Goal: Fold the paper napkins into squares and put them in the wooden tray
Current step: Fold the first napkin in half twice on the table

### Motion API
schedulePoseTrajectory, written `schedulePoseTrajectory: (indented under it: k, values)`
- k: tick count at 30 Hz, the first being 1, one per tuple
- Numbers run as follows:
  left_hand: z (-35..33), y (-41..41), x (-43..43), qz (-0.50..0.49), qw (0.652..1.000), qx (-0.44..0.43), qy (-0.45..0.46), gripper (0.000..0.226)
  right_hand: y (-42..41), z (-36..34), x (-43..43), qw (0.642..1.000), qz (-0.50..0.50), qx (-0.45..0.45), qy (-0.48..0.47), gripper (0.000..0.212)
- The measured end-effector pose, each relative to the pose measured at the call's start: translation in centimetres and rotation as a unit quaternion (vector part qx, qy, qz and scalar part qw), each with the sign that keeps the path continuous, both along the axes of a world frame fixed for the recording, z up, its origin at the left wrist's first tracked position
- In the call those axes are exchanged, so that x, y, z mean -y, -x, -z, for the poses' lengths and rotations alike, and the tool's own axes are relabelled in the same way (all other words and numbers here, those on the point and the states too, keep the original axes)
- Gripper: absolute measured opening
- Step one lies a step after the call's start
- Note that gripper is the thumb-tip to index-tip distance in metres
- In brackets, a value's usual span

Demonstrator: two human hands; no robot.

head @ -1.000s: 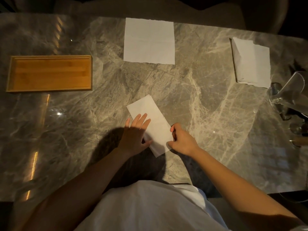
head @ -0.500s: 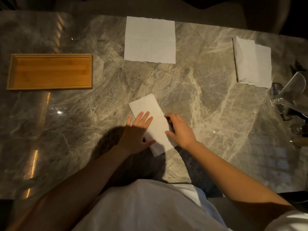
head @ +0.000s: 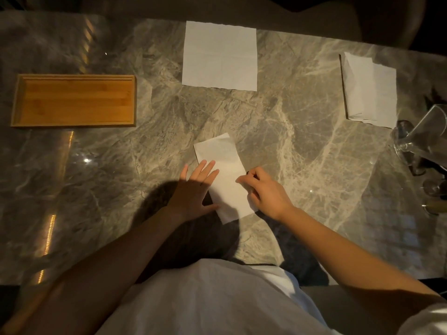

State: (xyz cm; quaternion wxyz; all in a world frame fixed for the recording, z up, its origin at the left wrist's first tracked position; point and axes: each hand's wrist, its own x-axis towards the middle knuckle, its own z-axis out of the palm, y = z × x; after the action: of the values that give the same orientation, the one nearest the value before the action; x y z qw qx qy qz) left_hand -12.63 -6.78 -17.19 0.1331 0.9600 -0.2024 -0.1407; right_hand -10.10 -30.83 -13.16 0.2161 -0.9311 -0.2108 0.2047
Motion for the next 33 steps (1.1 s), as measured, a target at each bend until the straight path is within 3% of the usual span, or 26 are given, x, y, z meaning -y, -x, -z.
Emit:
schedulePoseTrajectory:
  k: [4,8,17,23,25,27,30,33]
  values:
    - [-0.7,-0.5,-1.1,0.054,0.997,0.044,0.044,0.072,0.2,-0.5,0.5,0.998,-0.055,0.016,0.006,0.032]
    - [-0.8,-0.4,-2.1,0.077,0.995,0.018,0.056,0.071,0.8,0.0,0.6,0.982,-0.168,-0.007,0.084,0.052]
    - [-1.2,0.1,-2.6,0.073,0.995,-0.016,0.060,0.074,0.7,0.4,-0.7,0.999,-0.032,-0.029,-0.011,0.016]
    - [-1.5,0.4,-2.3,0.026,0.994,-0.004,0.103,0.059,0.9,-0.9,-1.0,0.990,0.026,-0.025,-0.140,0.010]
    - [-1.6,0.6,-2.0,-0.022,0.990,0.011,0.142,0.039,1.3,-1.0,-1.0,0.990,0.012,-0.002,-0.139,0.016]
    - [-1.8,0.8,-1.6,-0.070,0.981,0.012,0.179,0.022,1.6,-0.8,-0.8,0.996,-0.018,0.006,-0.090,0.035]
    - [-2.1,1.2,-1.4,-0.087,0.975,0.011,0.206,0.017,1.7,-0.4,-0.7,0.998,-0.063,-0.008,-0.010,0.057]
    - [-2.1,1.5,-1.5,-0.088,0.976,-0.004,0.197,0.017,1.8,-0.3,-1.2,0.997,-0.073,-0.003,-0.001,0.054]
